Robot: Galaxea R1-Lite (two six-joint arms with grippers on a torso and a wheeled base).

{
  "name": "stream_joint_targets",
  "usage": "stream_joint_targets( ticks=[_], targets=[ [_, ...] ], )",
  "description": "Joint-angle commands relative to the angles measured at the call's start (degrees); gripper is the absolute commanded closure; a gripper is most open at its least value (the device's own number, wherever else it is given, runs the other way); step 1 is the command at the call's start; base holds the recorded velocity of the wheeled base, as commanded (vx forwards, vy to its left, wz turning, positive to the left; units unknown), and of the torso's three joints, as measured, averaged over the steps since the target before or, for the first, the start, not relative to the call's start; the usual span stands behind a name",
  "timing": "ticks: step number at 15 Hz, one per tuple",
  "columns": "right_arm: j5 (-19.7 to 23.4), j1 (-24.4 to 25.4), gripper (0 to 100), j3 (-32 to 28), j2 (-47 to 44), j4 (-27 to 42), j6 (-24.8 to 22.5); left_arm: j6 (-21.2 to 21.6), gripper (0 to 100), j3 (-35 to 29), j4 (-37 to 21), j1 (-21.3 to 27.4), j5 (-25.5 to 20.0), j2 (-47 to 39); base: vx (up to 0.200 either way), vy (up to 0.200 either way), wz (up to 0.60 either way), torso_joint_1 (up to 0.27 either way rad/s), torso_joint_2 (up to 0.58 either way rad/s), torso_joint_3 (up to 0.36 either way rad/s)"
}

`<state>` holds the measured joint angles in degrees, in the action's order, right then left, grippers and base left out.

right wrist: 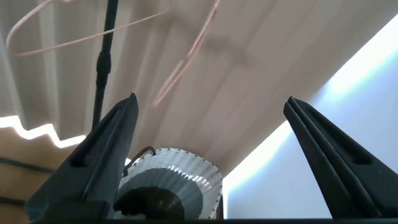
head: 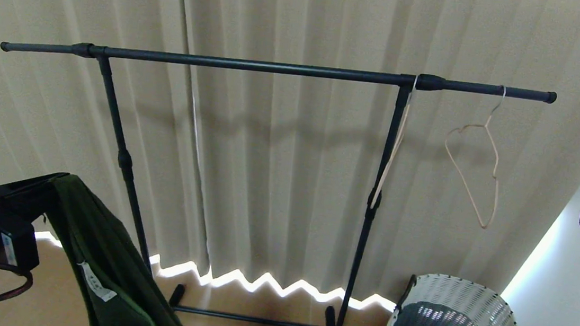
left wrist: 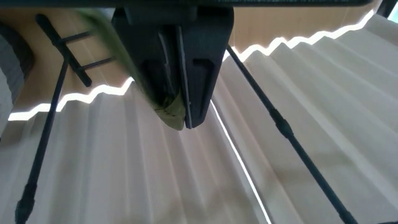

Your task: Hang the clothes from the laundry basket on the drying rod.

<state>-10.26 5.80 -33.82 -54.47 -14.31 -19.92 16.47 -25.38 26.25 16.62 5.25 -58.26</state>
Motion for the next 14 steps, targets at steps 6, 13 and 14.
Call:
stream_joint_targets(
  ticks=[6, 13, 14],
  targets=[
    [0.95, 0.00, 0, -3.45, -2.93, -0.28, 2.17, 1.99, 100, -0.20, 0.03, 0.17, -0.07, -0.28, 0.200, 0.000, 0.00, 0.002, 0.00, 0.003],
    [-0.37, -1.85, 0, -13.56, -11.01, 12.73, 6.91, 4.10, 100, 2.53, 0.12, 0.00, 0.11, 0.95, 0.086, 0.000, 0.00, 0.000, 0.00, 0.002],
    [-0.55, -1.94, 0, -15.58, -11.98, 16.07, 9.55, 4.10, 100, 2.44, 0.12, 0.00, 0.11, 1.04, 0.000, 0.000, 0.00, 0.000, 0.00, 0.000]
  ],
)
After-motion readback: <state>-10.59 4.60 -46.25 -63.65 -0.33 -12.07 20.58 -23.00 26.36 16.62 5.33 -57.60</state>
